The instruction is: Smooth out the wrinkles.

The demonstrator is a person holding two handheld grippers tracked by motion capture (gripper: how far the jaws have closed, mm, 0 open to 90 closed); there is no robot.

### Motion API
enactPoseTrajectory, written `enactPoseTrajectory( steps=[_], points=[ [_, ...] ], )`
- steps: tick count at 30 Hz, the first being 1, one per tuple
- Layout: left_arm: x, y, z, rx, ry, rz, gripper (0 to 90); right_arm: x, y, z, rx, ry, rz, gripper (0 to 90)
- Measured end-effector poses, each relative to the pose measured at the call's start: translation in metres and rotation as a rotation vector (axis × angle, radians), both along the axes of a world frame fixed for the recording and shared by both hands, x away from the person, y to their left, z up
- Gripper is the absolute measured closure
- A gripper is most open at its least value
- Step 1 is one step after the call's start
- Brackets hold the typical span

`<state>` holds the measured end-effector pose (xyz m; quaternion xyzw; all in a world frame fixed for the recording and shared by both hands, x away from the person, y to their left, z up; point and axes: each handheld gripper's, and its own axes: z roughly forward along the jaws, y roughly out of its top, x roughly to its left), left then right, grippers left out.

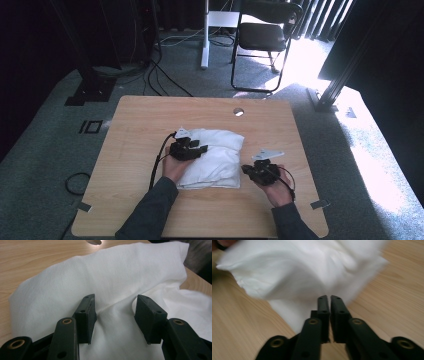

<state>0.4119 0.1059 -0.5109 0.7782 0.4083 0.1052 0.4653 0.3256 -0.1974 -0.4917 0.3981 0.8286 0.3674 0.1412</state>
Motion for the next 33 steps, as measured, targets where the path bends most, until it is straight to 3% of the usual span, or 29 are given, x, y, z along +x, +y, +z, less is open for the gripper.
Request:
enactPoseTrajectory(
  steps=[1,2,3,4,5,8,9,12,15,16,17,20,23,24,27,30,33],
  points=[
    [0.0,0.0,0.0,0.002,-0.002,0.001,51.4,-0.003,-0.006,0.003,-0.001,-0.012,-0.036,68.6],
    [-0.001,-0.001,0.001,0.006,-0.008,0.0,51.0,-0.004,-0.012,0.006,0.027,-0.03,-0.064,63.9],
    [-0.001,-0.001,0.001,0.006,-0.008,0.0,50.4,-0.004,-0.012,0.006,0.027,-0.03,-0.064,63.9],
    [-0.002,-0.001,0.002,0.005,-0.01,0.003,50.4,-0.003,-0.015,0.014,0.077,-0.063,-0.086,58.1],
    [-0.003,-0.001,0.004,0.006,-0.015,0.002,49.5,0.003,-0.006,0.022,0.147,-0.108,-0.062,52.4],
    [-0.005,0.002,0.009,-0.012,-0.028,0.009,48.3,0.011,0.01,0.025,0.157,-0.125,-0.021,50.2],
    [-0.008,0.004,0.013,-0.023,-0.04,0.016,48.3,0.019,0.03,0.022,0.142,-0.145,0.019,48.7],
    [-0.017,0.014,0.024,-0.055,-0.078,0.021,48.0,0.032,0.059,0.006,0.118,-0.118,0.079,46.5],
    [-0.03,0.026,0.031,-0.08,-0.096,0.024,48.1,0.04,0.067,-0.013,0.051,-0.091,0.057,44.8],
    [-0.036,0.029,0.033,-0.076,-0.101,0.019,48.1,0.044,0.064,-0.024,0.056,-0.057,0.041,44.5],
    [-0.047,0.032,0.032,-0.066,-0.1,0.003,48.1,0.044,0.054,-0.035,0.091,0.004,0.018,41.0],
    [-0.068,0.031,0.021,-0.027,-0.094,-0.045,48.1,0.036,0.044,-0.038,0.099,0.012,0.013,37.7],
    [-0.079,0.025,0.006,0.023,-0.081,-0.075,48.1,0.032,0.041,-0.04,0.058,0.008,0.021,34.0],
    [-0.079,0.023,0.002,0.038,-0.088,-0.072,48.0,0.034,0.041,-0.041,0.062,0.016,0.016,34.0],
    [-0.071,0.019,-0.003,0.012,-0.08,-0.077,48.2,0.046,0.046,-0.052,0.045,0.038,-0.009,32.8],
    [-0.058,0.014,-0.007,0.068,-0.13,-0.044,48.2,0.057,0.049,-0.057,0.068,0.031,-0.038,33.1],
    [-0.041,0.012,-0.007,0.077,-0.139,0.002,48.1,0.075,0.053,-0.056,0.071,0.034,-0.063,33.2]
  ],
)
